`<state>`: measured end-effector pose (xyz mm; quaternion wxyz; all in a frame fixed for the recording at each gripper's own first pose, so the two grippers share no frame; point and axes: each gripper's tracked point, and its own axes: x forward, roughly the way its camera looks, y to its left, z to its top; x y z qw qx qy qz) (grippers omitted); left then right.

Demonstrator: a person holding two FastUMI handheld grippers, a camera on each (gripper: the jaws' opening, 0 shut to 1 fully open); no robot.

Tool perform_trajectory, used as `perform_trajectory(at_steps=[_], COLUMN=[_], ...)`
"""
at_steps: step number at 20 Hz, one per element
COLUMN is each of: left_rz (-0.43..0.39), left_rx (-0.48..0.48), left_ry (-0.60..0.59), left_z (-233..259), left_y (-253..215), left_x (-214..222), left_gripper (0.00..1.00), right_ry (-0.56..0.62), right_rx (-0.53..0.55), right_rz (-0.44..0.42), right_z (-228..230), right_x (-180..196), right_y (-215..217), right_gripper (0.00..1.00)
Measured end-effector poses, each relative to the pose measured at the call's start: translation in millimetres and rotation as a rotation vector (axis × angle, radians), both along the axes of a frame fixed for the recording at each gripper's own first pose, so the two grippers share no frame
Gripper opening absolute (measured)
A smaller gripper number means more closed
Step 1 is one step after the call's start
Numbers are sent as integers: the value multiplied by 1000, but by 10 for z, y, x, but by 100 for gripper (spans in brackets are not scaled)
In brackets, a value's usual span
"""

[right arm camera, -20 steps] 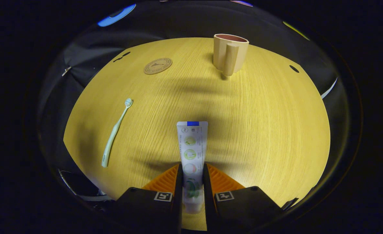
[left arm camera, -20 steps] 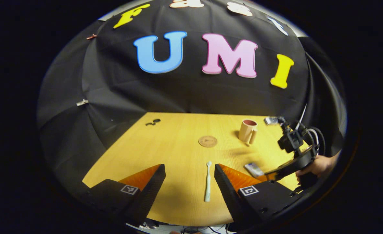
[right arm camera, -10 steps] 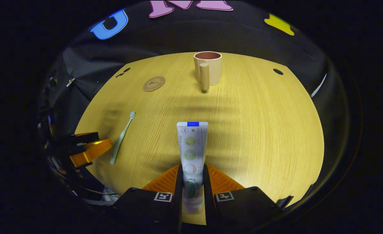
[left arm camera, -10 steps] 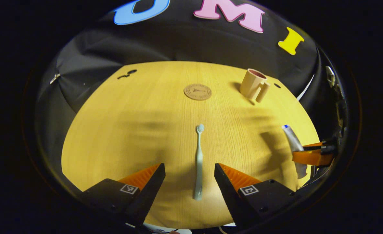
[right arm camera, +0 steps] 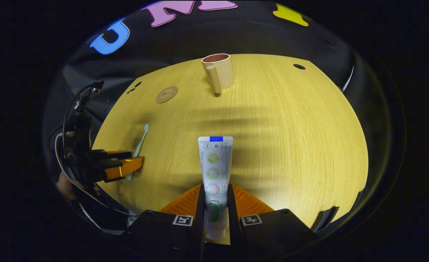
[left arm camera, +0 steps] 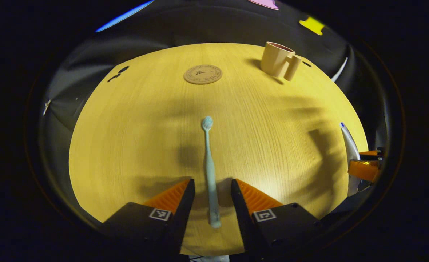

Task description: Put the toothbrush and toothpaste on the desktop into the cup, then pick up the cup and place it on the coaster on the desktop.

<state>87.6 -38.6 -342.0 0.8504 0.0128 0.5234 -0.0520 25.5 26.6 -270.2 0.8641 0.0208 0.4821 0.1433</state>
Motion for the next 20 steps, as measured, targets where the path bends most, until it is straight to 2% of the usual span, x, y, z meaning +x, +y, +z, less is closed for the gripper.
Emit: perform_trajectory(at_steps=[1,2,3,4,5,6,7,11,17,20], left_rz=[-21,-33,-38,-29,-19,-19,-19,-20,13,22], left_rx=[1,0,4,-4,-10,-14,-16,-13,-37,-39], left_ry=[7,18,34,47,59,70,72,56,-21,-62], left_z=[-4,-7,-2,-16,3,12,7,15,121,193], left_y=[-7,-11,2,-13,-12,-11,-12,-26,-50,-48], left_x=[17,30,48,69,71,72,69,82,89,75], left_gripper=[55,37,39,25,20,9,13,7,7,6], right_ry=[-3,-4,-4,-6,-9,-13,-17,-41,-121,-196], right_rx=[-5,-3,3,7,8,8,8,10,17,35], right_rz=[6,12,16,18,19,18,16,13,7,-7], right_z=[-1,-6,7,4,15,29,59,196,492,726], right_x=[4,-2,-2,2,7,7,14,89,457,719], right_y=[-4,16,33,36,36,28,22,1,-4,34], right_gripper=[33,33,33,33,33,33,33,33,33,33])
